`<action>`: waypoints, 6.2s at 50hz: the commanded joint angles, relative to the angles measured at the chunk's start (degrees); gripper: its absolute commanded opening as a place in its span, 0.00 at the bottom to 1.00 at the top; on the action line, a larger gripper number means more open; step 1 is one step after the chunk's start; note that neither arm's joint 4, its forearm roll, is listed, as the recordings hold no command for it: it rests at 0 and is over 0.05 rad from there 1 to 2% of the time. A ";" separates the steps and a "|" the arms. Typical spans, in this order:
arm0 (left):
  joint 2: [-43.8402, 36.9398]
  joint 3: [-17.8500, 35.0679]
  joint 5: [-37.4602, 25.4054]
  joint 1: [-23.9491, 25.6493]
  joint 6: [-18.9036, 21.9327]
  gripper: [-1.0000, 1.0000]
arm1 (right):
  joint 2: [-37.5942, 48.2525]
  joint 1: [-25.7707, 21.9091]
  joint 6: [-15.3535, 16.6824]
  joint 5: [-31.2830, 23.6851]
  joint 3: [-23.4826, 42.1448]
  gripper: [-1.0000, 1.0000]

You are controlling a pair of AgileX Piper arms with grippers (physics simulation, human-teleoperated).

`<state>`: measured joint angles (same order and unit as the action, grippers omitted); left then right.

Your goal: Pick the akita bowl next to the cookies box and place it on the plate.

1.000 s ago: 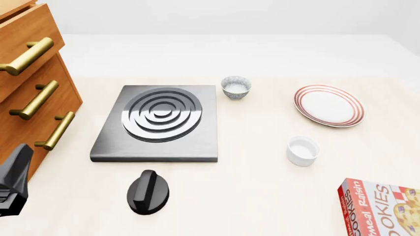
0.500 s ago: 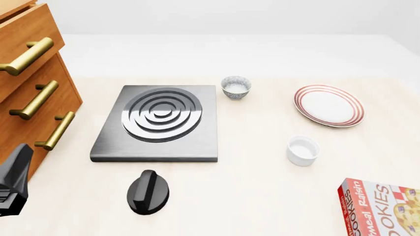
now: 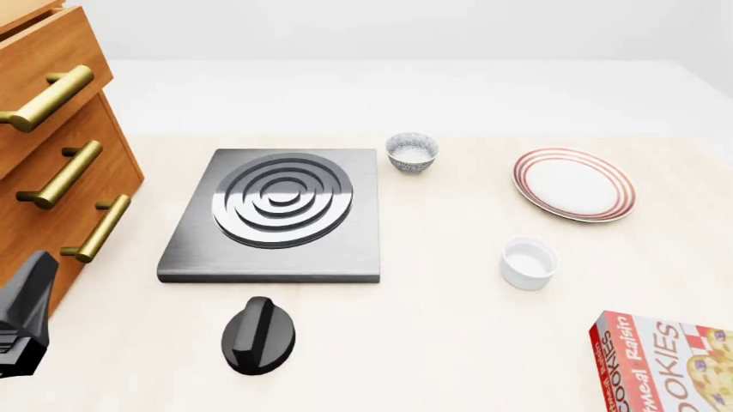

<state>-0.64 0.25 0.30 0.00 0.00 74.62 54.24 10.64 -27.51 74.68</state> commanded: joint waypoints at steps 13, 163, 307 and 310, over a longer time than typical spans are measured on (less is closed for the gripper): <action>0.24 -0.02 -0.21 0.01 -0.01 1.00 | 16.91 4.78 -1.55 6.73 0.32 1.00; 0.04 -0.01 -0.03 0.03 -0.06 1.00 | -0.74 -28.05 -21.19 0.43 3.56 0.00; 0.03 -0.01 -0.03 0.04 -0.02 1.00 | 18.55 -44.56 -38.78 26.61 -10.17 1.00; 0.04 -0.01 -0.03 0.04 -0.03 1.00 | 8.49 -44.79 -39.21 25.45 -14.15 1.00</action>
<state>-0.61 0.25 0.27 0.04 -0.02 101.21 10.09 -27.30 1.39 65.74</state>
